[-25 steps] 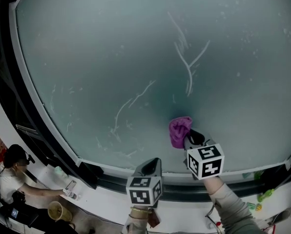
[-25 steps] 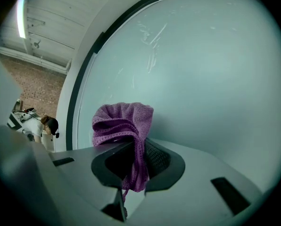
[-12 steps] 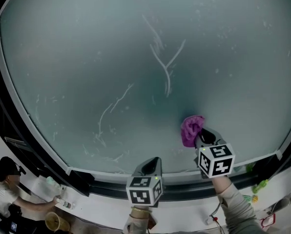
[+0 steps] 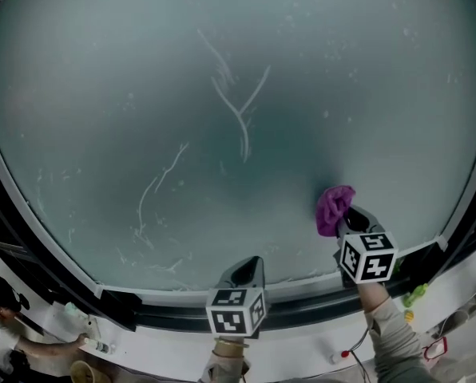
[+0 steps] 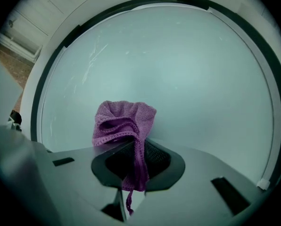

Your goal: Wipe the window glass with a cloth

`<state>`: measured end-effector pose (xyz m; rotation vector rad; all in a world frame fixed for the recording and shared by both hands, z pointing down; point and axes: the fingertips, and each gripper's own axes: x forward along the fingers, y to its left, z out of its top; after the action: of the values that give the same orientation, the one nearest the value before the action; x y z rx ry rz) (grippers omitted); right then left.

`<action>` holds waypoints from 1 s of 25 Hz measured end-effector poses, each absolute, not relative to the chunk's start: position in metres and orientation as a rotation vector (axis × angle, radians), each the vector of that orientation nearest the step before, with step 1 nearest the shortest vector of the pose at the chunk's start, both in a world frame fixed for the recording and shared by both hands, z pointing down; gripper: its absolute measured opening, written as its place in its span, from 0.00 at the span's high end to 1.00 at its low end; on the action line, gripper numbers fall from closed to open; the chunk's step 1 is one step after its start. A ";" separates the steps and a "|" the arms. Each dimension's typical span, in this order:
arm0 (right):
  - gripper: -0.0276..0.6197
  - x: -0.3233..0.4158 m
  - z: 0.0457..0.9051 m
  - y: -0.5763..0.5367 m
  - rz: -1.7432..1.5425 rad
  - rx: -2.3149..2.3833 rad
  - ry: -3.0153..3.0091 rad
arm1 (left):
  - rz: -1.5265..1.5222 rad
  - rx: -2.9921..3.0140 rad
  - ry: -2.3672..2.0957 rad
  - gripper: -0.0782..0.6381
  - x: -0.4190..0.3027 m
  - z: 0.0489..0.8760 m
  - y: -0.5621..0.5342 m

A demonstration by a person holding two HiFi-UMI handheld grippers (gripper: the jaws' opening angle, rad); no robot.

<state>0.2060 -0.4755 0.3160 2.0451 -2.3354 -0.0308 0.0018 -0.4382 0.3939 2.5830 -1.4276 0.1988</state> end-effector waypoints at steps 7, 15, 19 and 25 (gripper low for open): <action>0.88 0.247 0.320 -0.471 -0.014 2.143 -2.236 | 0.195 2.607 -1.384 0.88 0.019 0.395 -0.440; 0.88 0.261 0.324 -0.468 -0.002 2.172 -2.201 | 0.192 2.617 -1.370 0.88 0.025 0.393 -0.441; 0.88 0.256 0.323 -0.462 -0.002 2.162 -2.223 | 0.189 2.617 -1.376 0.88 0.024 0.392 -0.441; 0.88 0.237 0.330 -0.446 0.006 2.107 -2.288 | 0.185 2.608 -1.397 0.88 0.017 0.394 -0.438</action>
<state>0.2369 -0.4461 0.3302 2.1075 -2.2878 0.0061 0.0168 -0.4376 0.3938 2.6084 -1.3968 0.1852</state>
